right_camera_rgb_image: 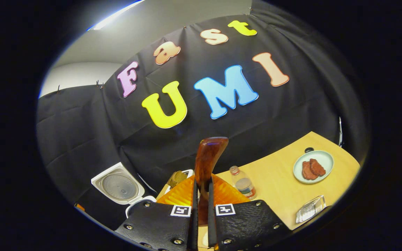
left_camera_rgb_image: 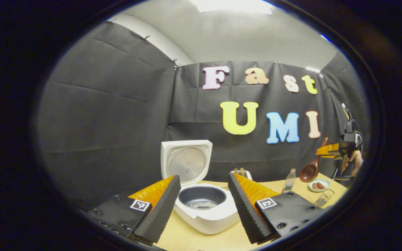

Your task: Close the left gripper, press the button to open the rice cooker; take a wooden spoon from the chopstick holder with the right hand, scoop a spoonful of rice and pour it into the rice cooker, then put the wooden spoon back into the chopstick holder.

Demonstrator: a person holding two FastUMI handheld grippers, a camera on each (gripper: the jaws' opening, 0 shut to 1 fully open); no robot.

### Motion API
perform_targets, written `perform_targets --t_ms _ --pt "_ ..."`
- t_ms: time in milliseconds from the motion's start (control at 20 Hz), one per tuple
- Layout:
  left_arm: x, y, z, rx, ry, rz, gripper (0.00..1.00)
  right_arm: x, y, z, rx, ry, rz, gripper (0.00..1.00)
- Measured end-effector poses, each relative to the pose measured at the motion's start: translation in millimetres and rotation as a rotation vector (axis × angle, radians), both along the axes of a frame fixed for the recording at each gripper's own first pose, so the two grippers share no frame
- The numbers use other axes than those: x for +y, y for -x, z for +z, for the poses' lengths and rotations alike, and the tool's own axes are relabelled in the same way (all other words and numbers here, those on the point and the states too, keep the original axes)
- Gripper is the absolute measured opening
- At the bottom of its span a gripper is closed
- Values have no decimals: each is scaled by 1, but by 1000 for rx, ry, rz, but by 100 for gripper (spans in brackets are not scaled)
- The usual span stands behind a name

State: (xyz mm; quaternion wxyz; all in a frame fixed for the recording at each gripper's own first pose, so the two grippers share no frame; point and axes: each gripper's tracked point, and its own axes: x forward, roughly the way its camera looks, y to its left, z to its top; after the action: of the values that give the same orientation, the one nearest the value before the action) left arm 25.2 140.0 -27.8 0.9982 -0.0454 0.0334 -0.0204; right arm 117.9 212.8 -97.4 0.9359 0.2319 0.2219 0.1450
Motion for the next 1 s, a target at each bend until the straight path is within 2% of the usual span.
perform_targets --t_ms 250,550,650,700,850,950,1000 --pt "-48 -14 12 -25 1 -59 91 -71 3 -8 17 31 -91 11" --pt "-84 -22 20 -36 3 -98 92 -140 10 -29 37 96 -179 12" --pt "-91 -23 22 -39 5 -101 92 -159 15 -45 50 148 -196 11" --pt "-94 -23 23 -41 2 -102 95 -166 18 -54 60 173 -198 11" --pt "-98 -22 22 -37 -17 -96 95 -179 26 -79 98 219 -193 11" --pt "-100 -18 19 -26 -24 -91 92 -186 30 -96 122 250 -189 11" --pt "-102 -17 20 -26 -26 -88 95 -189 32 -104 129 267 -185 11"
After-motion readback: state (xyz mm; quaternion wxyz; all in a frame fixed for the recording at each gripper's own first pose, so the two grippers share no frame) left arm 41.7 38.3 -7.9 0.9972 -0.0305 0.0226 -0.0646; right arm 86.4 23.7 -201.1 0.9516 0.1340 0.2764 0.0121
